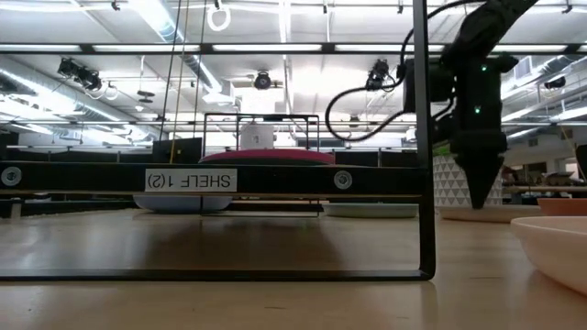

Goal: Place and stack plates onto a shelf
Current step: Put the gray plate on the shelf

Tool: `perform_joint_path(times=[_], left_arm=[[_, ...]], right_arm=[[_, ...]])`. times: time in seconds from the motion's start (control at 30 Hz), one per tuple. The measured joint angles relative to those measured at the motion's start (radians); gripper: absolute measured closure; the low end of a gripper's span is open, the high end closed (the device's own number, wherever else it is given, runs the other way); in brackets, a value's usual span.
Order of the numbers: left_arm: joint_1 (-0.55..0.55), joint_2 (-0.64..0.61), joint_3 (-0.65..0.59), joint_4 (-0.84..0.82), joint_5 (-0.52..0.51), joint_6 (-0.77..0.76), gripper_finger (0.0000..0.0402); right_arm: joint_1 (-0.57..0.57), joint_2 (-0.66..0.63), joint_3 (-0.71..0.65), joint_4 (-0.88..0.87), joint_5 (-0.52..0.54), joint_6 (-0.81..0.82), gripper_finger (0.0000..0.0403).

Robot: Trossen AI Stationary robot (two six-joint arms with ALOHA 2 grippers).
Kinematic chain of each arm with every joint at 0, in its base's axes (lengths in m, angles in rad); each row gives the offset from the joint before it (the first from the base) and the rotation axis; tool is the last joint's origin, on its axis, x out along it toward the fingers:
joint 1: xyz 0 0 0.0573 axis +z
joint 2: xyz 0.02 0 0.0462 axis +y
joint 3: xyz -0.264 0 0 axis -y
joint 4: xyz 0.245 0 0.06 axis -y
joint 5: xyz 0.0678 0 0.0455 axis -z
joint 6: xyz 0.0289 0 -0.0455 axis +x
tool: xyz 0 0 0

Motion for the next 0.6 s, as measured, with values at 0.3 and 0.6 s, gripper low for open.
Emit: perform_joint_path(times=[0.3, 0.6], left_arm=[[-0.002, 0.000, 0.000, 0.000, 0.000, 0.038, 0.0281], [-0.002, -0.004, 0.000, 0.001, -0.012, 0.062, 0.0281]], right_arm=[[0.001, 0.076, 0.000, 0.002, 0.013, 0.020, 0.0342], [0.012, 0.020, 0.001, -0.012, -0.069, 0.103, 0.0386]])
